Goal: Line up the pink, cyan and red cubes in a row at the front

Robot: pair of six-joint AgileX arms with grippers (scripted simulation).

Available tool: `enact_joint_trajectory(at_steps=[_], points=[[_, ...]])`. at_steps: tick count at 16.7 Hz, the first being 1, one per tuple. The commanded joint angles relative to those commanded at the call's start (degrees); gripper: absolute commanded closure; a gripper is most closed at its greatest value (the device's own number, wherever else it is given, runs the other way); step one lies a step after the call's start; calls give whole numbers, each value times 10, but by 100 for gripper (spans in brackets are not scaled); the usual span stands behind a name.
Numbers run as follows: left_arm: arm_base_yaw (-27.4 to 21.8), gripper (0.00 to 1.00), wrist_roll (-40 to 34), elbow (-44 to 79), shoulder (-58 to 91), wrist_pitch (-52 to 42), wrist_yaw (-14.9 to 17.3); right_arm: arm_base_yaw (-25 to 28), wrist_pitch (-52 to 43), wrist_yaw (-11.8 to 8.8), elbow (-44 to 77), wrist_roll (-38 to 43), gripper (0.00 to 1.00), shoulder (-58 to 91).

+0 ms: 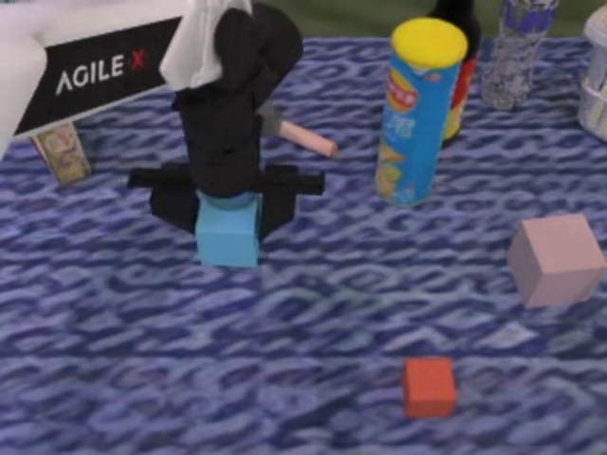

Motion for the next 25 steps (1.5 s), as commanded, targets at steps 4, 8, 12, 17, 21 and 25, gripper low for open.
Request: enact_joint_trajectory(at_steps=[4,8,12,17,21,25], points=[[-88,100,-105,-15,-19,-7,-1,0,0,0,0,0,0,0],[-189,100,-235,-38,-48,-14,-3,0,0,0,0,0,0,0],[-240,100,-290,-54,-66,-15,-5,0,0,0,0,0,0,0],[-238,100,-288,-52,-64,-12,-5,0,0,0,0,0,0,0],[-240,100,-287,-88,-52,38,-4,0,0,0,0,0,0,0],[-241,100,-289,-141,-32,109,-5,0,0,0,0,0,0,0]])
